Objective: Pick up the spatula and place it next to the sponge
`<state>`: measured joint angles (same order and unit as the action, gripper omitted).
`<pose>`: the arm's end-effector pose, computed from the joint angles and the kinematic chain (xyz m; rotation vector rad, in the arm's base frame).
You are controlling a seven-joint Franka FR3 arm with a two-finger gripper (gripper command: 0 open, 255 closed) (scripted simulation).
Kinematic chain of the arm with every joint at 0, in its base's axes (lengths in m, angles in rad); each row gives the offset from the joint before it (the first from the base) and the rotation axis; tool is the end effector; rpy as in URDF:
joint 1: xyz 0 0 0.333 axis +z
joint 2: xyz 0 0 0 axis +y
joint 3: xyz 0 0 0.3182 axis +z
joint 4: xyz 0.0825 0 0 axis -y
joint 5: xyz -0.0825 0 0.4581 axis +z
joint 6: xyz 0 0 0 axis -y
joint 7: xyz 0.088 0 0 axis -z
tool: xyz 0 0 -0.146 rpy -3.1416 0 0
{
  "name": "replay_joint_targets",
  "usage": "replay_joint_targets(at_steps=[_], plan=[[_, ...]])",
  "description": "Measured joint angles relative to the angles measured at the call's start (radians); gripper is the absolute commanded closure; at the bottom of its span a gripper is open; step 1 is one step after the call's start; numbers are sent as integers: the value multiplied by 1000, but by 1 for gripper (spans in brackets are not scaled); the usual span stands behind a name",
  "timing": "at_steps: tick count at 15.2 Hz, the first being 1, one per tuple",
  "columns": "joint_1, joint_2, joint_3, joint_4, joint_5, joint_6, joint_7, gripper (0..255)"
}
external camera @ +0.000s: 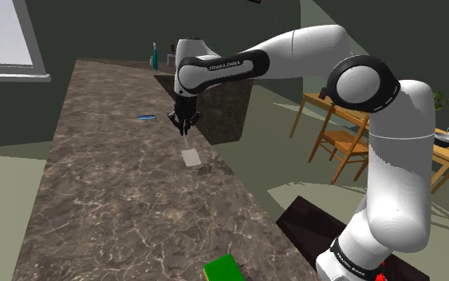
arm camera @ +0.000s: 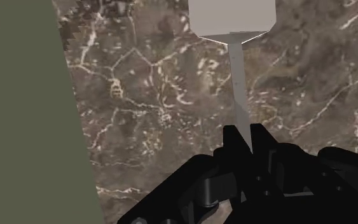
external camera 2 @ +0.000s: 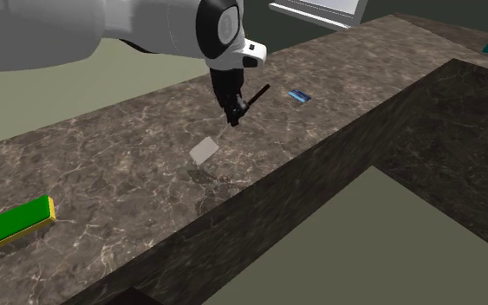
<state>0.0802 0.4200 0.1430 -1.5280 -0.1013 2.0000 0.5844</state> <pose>0.7425 0.1474 0.3594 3.0856 -0.5226 0.1034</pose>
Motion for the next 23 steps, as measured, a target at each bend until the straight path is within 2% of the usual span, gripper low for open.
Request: replay_joint_targets(at_steps=[1,3,8,15,23], plan=[[0,-5,0,3,1,-8,0,255],[2,-57,5,-64,5,7,8,255],[7,-248,22,-331,28,84,34,255],[33,-492,52,-640,71,151,74,255],[95,-779,95,-920,147,147,127,255]])
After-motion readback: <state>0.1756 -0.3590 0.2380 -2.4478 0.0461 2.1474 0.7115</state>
